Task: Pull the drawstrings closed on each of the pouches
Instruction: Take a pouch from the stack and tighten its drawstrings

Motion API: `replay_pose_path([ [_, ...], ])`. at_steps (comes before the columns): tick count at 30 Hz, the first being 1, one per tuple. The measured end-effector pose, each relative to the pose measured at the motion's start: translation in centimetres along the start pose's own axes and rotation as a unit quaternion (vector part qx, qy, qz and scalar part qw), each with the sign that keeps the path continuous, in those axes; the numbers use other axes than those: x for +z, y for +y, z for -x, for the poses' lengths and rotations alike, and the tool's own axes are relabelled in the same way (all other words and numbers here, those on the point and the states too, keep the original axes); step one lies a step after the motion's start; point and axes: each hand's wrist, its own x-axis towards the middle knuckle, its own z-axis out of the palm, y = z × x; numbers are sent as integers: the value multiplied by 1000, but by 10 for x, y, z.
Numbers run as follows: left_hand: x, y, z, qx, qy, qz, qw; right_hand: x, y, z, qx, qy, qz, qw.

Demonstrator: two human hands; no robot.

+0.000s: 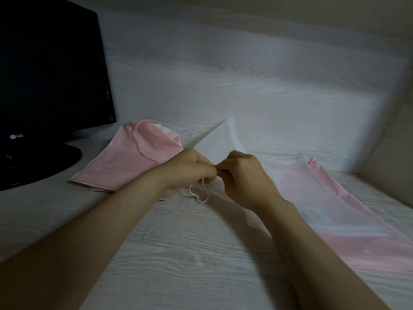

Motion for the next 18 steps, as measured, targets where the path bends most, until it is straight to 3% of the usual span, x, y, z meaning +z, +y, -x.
replay_pose_path([
  [4, -2, -2, 1, 14, 74, 0, 997, -7, -8, 0, 102, 1, -136, 985],
  [9, -16, -10, -3, 116, 113, -15, 987, -12, -11, 0, 262, -19, -382, 886],
  [13, -13, -5, -3, 168, 124, -97, 973, -13, -11, 2, 309, -14, -440, 843],
  [18, -5, -4, 0, 199, 104, -107, 969, -11, -9, 2, 333, 6, -472, 816],
])
